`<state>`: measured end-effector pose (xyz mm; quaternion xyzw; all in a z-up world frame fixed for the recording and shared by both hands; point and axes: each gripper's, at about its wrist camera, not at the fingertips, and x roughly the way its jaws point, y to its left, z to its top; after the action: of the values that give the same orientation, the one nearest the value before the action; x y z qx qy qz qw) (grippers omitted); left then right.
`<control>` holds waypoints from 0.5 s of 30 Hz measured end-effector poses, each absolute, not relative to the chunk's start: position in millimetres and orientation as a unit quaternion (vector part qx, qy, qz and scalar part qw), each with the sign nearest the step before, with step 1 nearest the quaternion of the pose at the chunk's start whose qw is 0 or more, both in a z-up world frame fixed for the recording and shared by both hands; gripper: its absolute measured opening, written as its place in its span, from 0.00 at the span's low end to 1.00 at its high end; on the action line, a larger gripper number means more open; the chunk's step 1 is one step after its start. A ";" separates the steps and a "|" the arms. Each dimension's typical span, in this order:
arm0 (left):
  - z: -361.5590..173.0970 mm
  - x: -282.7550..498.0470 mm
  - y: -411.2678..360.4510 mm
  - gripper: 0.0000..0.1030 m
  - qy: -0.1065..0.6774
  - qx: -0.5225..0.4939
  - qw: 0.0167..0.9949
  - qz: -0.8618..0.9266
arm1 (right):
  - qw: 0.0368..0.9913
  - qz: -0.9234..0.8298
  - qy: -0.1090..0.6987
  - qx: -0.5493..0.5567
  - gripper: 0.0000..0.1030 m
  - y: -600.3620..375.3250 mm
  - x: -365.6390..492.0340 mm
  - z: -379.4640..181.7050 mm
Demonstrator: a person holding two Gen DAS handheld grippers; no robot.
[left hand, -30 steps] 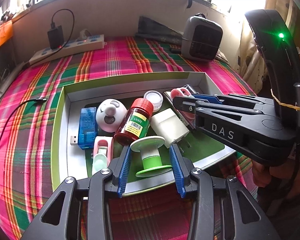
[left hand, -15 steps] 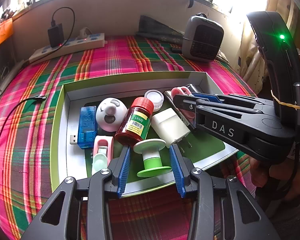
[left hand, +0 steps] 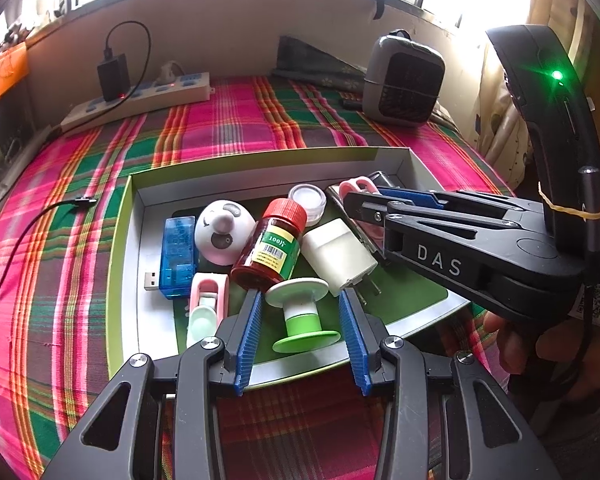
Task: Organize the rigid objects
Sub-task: 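Open right tool to release the clip while left tool releases the spool into the box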
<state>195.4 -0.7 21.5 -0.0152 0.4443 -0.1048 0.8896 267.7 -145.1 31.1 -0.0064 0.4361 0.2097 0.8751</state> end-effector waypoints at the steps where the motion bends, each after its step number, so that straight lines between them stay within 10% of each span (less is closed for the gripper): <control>1: 22.1 194.8 -0.5 0.37 0.443 -0.014 0.890 -0.103 | 0.875 0.210 0.435 -0.006 0.26 -145.3 267.5 31.5; 15: 31.1 181.6 -1.6 0.38 0.428 -0.011 0.898 -0.098 | 0.882 0.202 0.425 0.001 0.33 -150.7 249.6 40.7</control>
<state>181.6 -1.6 31.1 -0.0110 0.4277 -0.0984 0.8985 249.6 -150.7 40.7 0.0007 0.4250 0.2024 0.8823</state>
